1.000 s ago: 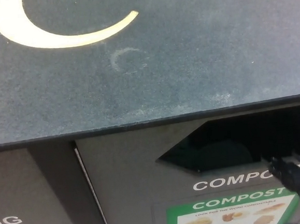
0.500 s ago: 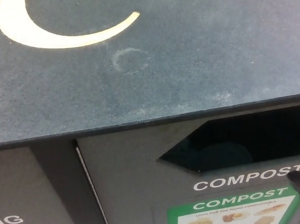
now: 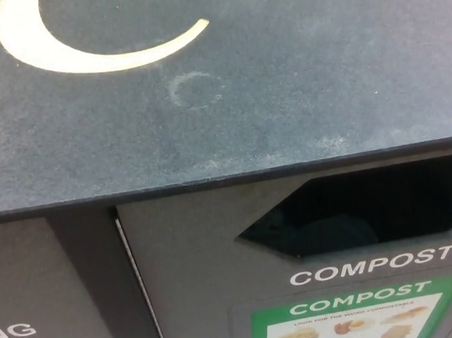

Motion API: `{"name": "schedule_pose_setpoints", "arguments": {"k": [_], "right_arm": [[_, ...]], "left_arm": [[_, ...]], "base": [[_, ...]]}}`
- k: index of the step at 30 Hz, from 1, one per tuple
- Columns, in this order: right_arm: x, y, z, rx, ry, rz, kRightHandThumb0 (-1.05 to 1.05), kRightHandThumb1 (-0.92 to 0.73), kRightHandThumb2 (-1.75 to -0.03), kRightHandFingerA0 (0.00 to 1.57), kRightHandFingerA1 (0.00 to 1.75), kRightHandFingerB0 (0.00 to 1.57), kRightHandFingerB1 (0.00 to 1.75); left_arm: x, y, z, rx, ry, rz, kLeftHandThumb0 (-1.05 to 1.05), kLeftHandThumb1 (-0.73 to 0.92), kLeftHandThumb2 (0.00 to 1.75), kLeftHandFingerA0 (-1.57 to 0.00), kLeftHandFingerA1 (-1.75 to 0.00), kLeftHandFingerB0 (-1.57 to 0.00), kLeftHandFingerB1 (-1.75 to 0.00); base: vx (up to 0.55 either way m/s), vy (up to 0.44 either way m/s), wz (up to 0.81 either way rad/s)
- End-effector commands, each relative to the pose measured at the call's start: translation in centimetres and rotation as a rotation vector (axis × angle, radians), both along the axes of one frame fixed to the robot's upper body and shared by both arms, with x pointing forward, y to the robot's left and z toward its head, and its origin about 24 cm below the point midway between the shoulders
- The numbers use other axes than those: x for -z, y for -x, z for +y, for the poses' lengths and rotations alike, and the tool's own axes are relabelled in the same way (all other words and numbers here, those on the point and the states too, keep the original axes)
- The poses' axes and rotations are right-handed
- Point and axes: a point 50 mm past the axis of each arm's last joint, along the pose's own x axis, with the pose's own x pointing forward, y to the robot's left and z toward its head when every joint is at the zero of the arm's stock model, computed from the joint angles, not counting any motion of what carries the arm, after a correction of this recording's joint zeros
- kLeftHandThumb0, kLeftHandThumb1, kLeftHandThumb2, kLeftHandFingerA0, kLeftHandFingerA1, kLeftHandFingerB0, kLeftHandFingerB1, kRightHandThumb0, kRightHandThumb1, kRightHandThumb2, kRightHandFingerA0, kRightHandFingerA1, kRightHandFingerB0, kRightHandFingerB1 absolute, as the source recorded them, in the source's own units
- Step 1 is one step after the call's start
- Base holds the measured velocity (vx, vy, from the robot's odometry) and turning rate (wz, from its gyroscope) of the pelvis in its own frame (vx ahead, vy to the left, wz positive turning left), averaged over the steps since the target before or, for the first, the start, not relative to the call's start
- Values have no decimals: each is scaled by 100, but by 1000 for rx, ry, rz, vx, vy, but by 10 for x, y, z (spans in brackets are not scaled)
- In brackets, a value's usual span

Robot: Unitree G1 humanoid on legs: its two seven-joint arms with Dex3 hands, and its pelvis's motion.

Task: Pick up a piece of paper from the table and walk towards the trash can and throw it into compost

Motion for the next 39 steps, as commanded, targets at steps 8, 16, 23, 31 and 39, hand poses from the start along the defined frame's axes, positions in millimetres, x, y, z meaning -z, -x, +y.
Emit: {"name": "schedule_pose_setpoints", "arguments": {"k": [8, 16, 23, 31, 39], "right_arm": [[65, 11, -92, 751, -566, -399, -23, -54, -56, 104, 58, 78, 58], [94, -2, -123, 1132, -700, -416, -22, -47, -54, 104, 67, 80, 61], [132, 12, -110, 1212, -702, -305, -22, -47, -55, 102, 68, 75, 57], [152, 23, -97, 1183, -725, -253, -17, -61, -56, 95, 70, 73, 62], [169, 29, -83, 788, -460, 113, -35, -53, -56, 99, 72, 70, 53]], "left_arm": [[-5, -18, 10, 61, -27, -67, -5, 62, 91, -89, -90, -84, -77], [-3, -21, 6, 62, -11, -86, -2, 55, 109, -93, -95, -86, -87], [-3, -23, 10, 39, -19, -63, -3, 62, 87, -97, -100, -89, -81], [-5, -25, 16, 28, -18, -53, -8, 68, 75, -94, -97, -87, -76], [-6, -23, 21, 61, -25, 0, -8, 68, 71, -91, -90, -83, -72]], "base": [[0, 0, 0], [0, 0, 0], [0, 0, 0], [0, 0, 0], [0, 0, 0]]}}
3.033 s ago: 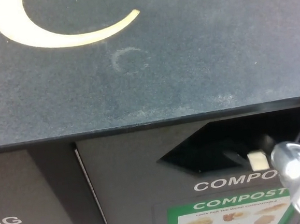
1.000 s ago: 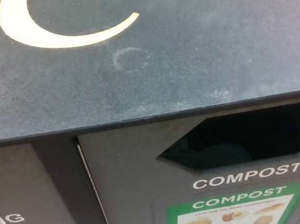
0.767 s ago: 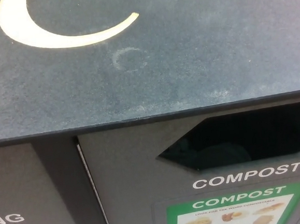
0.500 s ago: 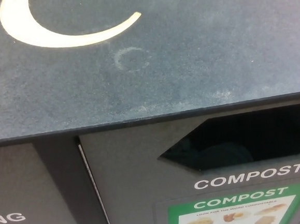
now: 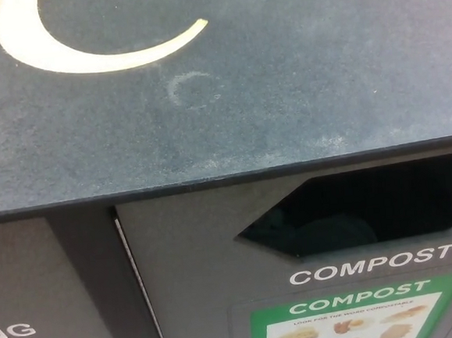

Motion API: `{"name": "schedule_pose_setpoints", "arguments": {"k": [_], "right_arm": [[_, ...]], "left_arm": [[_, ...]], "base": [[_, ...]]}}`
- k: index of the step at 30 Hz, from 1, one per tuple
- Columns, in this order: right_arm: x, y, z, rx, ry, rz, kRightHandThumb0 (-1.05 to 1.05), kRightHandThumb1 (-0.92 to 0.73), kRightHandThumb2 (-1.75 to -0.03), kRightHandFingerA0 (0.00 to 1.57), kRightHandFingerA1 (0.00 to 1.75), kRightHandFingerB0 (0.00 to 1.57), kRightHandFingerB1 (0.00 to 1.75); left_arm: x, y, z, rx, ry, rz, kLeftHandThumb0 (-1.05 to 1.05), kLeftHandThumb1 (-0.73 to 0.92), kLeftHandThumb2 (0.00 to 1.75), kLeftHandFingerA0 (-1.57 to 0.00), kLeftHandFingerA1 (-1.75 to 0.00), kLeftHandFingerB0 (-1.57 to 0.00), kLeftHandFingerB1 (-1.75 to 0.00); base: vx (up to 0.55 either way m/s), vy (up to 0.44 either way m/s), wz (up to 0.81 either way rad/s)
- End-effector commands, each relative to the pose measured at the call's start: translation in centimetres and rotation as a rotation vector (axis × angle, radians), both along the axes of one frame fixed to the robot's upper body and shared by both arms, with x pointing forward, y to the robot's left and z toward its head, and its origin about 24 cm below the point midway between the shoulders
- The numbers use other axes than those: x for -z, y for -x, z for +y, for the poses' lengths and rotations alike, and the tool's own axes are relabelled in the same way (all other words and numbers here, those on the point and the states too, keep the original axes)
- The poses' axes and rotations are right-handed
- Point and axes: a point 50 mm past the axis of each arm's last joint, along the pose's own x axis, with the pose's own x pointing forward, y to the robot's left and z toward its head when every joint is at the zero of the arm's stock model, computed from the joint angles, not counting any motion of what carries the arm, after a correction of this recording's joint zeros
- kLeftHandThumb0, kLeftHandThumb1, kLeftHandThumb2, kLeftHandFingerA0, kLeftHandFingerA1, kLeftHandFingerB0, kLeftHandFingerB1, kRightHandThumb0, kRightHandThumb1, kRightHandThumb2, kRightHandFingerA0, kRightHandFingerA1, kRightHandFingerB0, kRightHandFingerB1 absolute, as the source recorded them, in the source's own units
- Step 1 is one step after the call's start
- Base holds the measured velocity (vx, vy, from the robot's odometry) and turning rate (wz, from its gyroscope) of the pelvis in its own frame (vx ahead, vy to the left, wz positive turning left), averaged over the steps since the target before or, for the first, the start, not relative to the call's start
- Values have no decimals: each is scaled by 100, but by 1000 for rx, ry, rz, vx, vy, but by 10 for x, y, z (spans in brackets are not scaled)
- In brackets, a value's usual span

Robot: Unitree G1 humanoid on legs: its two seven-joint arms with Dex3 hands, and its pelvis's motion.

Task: Pick up a piece of paper from the table and walk towards the trash can and throw it into compost

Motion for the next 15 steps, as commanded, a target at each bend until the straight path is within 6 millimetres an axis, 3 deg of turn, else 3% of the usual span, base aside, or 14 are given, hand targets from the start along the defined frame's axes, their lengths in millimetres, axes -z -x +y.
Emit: {"name": "schedule_pose_setpoints", "arguments": {"k": [1, 6, 7, 9, 10, 15], "right_arm": [[-6, -7, 5, -340, 77, 74, -28, -49, -55, 98, 73, 68, 52], [-7, -4, 8, -430, 56, 103, -29, -46, -52, 94, 72, 67, 52], [-7, -3, 9, -449, 56, 114, -38, -35, -77, 84, 77, 60, 62], [-8, -1, 10, -470, 61, 125, -38, -35, -77, 84, 77, 60, 62], [-8, -3, 10, -492, 65, 127, -36, -35, -77, 84, 78, 59, 62], [-8, -5, 11, -528, 73, 129, -36, -35, -77, 84, 78, 59, 62]], "left_arm": [[-4, 3, 7, 34, -1, 49, -9, 66, 72, -92, -89, -83, -74], [-4, 3, 6, 79, 3, 66, -12, 68, 65, -95, -86, -82, -69], [-4, 3, 6, 84, 1, 71, -12, 68, 65, -94, -88, -83, -71], [-4, 3, 6, 87, 1, 74, -12, 68, 65, -94, -88, -83, -71], [-2, 2, 6, 73, 0, 72, -9, 68, 74, -96, -89, -85, -72], [-1, 0, 5, 52, -2, 70, -9, 68, 74, -96, -89, -85, -72]], "base": [[0, 0, 0], [0, 0, 0], [0, 0, 0], [0, 0, 0], [0, 0, 0], [0, 0, 0]]}}
